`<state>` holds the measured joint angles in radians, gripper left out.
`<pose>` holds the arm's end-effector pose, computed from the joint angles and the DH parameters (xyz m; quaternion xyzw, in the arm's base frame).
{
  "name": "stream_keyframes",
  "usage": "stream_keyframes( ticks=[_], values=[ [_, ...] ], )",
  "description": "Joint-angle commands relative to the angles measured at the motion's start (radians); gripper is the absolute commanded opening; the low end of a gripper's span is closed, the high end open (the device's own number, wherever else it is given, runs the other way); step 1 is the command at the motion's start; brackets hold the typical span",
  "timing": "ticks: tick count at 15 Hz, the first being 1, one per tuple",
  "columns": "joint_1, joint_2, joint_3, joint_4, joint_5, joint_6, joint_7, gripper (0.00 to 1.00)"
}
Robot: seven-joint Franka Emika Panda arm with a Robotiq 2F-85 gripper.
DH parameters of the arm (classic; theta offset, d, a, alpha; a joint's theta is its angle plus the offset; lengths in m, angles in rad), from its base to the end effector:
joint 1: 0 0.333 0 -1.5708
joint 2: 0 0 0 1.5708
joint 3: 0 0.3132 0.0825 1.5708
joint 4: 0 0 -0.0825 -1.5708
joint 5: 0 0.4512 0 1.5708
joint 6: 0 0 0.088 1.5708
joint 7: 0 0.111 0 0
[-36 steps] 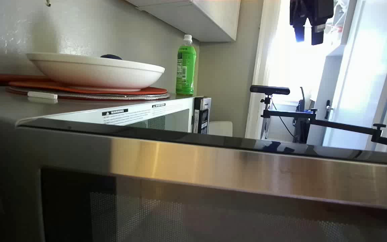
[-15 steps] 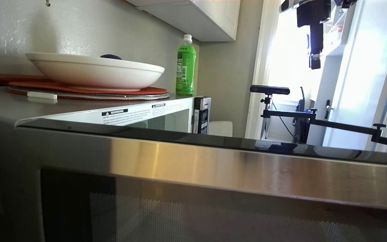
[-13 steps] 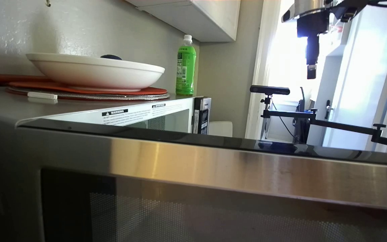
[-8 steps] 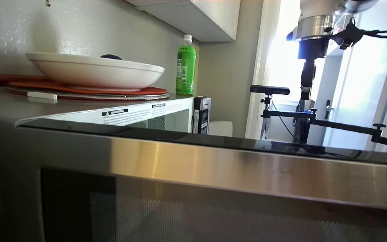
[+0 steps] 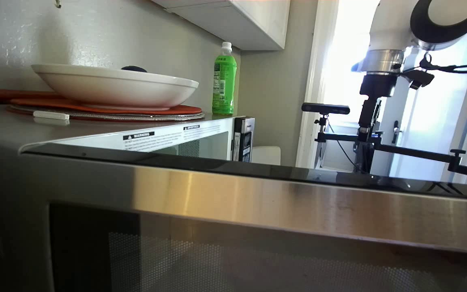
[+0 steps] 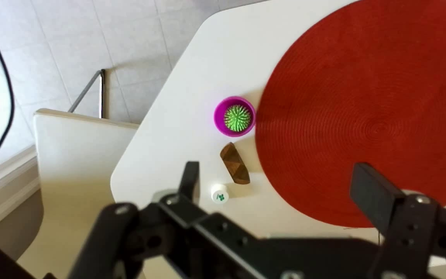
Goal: Pick up the cup from the counter and put it in the oven
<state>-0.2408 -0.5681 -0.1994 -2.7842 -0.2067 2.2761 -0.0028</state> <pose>0.3704 -0.1662 0.3266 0.9895 -0.1393 0.0226 0.0324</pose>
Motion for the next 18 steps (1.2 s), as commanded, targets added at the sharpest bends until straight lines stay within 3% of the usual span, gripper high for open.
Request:
stream_keyframes(
  ticks=[1, 6, 12, 13, 18],
  values=[
    [-0.019, 0.054, -0.043, 0.001, 0.026, 0.047, -0.061, 1.0],
    [-0.041, 0.166, -0.098, -0.002, 0.022, 0.094, -0.128, 1.0],
    [-0.046, 0.306, -0.095, -0.003, -0.004, 0.252, -0.141, 1.0],
    [-0.05, 0.27, -0.085, -0.003, 0.007, 0.205, -0.113, 1.0],
    [-0.049, 0.308, -0.084, 0.0, 0.006, 0.24, -0.12, 1.0]
  ],
)
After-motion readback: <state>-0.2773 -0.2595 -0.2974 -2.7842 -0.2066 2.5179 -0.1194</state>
